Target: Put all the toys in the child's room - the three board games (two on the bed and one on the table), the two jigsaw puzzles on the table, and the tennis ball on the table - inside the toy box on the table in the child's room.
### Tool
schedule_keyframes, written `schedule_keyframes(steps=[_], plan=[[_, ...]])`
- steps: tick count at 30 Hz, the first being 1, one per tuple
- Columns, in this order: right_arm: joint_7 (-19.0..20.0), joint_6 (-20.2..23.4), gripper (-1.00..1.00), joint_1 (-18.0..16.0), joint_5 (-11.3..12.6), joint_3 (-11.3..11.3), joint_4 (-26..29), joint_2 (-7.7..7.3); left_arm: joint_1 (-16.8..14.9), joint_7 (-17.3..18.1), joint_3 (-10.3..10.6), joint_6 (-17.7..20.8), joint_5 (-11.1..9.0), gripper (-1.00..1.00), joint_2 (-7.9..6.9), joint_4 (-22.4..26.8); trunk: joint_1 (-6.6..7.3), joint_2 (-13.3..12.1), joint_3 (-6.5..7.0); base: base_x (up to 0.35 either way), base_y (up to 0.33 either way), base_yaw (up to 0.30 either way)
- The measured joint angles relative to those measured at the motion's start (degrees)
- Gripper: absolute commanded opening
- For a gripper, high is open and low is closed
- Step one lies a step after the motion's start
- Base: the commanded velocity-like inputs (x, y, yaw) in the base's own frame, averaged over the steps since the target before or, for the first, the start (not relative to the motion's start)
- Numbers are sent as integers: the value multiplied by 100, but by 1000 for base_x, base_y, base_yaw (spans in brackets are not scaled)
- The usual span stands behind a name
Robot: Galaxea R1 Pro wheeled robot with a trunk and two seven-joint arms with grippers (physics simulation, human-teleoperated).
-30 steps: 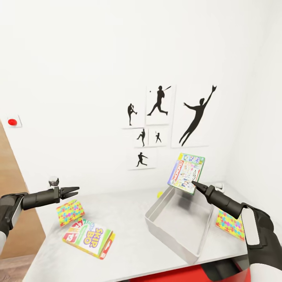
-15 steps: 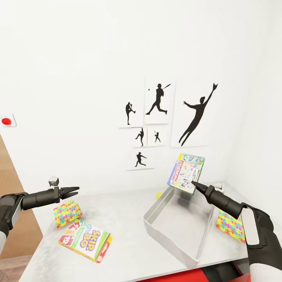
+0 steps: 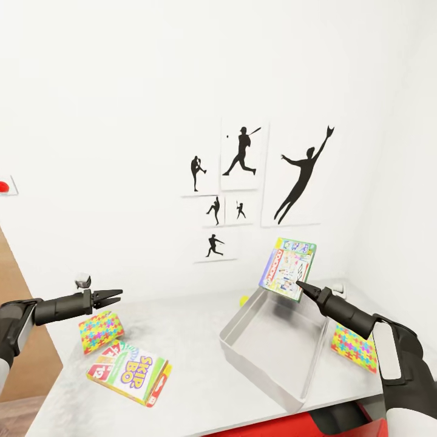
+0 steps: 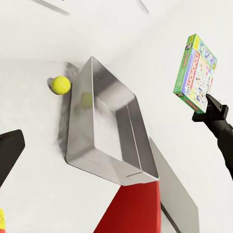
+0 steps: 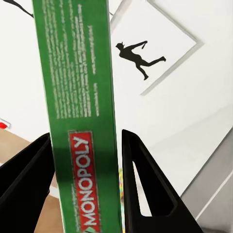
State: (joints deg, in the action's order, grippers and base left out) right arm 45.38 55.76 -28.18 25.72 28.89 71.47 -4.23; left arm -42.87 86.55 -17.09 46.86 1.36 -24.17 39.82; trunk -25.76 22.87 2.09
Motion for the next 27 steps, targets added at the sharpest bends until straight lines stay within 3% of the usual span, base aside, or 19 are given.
schedule_keyframes(steps=[18,27], plan=[[-38,34,-100,0,-26,-29,12,57,0,-8,1,-5,-1,100,6,0,0,0,-2,0,0,-1],[-535,58,-100,-3,-104,-277,-440,48,0,0,1,-5,-9,100,7,0,0,-1,-2,0,0,0]])
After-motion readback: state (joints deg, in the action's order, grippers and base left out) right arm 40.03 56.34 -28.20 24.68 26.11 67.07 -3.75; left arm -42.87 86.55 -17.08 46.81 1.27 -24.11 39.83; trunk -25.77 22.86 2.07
